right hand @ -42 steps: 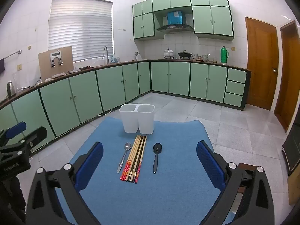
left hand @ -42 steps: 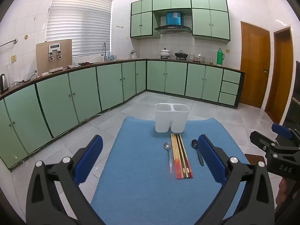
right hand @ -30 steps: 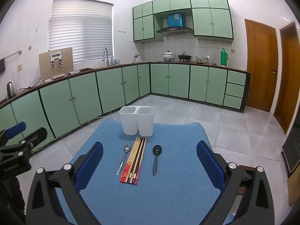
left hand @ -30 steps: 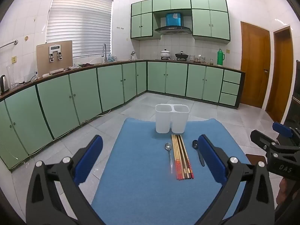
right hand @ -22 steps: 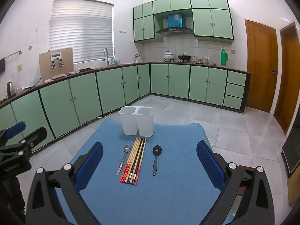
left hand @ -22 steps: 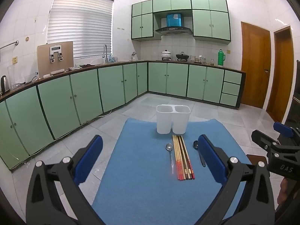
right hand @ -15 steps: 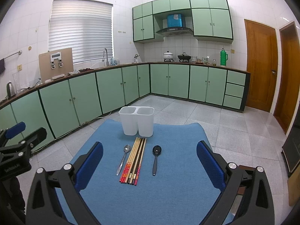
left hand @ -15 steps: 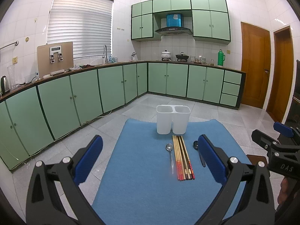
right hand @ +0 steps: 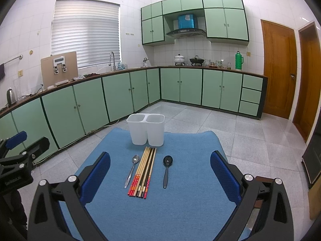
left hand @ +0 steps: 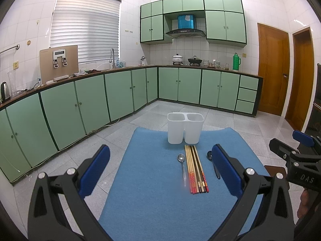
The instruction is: Organize utensils
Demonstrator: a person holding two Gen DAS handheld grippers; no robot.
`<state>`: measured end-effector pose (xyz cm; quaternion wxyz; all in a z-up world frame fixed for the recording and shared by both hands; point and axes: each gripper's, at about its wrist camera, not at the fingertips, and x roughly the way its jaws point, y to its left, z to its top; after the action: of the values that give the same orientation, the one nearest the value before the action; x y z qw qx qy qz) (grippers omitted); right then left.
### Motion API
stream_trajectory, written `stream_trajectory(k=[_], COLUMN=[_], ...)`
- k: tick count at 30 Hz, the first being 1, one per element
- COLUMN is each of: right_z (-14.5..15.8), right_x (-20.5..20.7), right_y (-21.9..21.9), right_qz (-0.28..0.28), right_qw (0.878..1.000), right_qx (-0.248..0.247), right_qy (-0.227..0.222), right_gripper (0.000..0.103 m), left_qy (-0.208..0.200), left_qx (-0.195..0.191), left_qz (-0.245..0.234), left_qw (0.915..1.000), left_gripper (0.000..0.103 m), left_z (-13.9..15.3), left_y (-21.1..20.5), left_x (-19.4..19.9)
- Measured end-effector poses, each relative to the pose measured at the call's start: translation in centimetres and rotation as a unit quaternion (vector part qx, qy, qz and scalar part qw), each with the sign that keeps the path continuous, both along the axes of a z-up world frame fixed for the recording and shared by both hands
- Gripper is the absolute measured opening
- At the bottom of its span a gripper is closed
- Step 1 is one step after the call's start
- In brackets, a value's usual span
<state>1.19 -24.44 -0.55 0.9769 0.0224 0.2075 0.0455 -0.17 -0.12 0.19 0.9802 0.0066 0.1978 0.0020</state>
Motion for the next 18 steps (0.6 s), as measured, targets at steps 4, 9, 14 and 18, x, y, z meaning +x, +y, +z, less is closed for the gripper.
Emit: stream_trajectory(k=[4,9,14,18], right_z=[-0.03,-0.09,-0.12,-0.12], right_x=[0.3,0.39,0.4,0.42], right_y=[-0.14,-0.1,-0.07,-0.07], right_qz=[0.0,0.001,0.001,0.001], right_qw=[1.0,1.0,1.0,1.0], right_qx=[0.001,0.001,0.002,0.002], right_qy=[0.002,0.002,0.002,0.003], right_gripper=[0.097,0.097,0.097,0.097], left_qy=[-0.001,0.0,0.0,0.0], left_qx=[0.0,0.0,0.0,0.0], left_qz=[0.001,0.001,0.0,0.0], left_qw=[1.0,1.0,1.0,1.0], left_gripper=[0.098,0.098,0.098,0.098], left_z=[-0.04,-0.01,0.09,0.11], left_y=[-0.04,-0.04,0.02,0.04], left_x=[-0.01,0.01,0.0,0.0])
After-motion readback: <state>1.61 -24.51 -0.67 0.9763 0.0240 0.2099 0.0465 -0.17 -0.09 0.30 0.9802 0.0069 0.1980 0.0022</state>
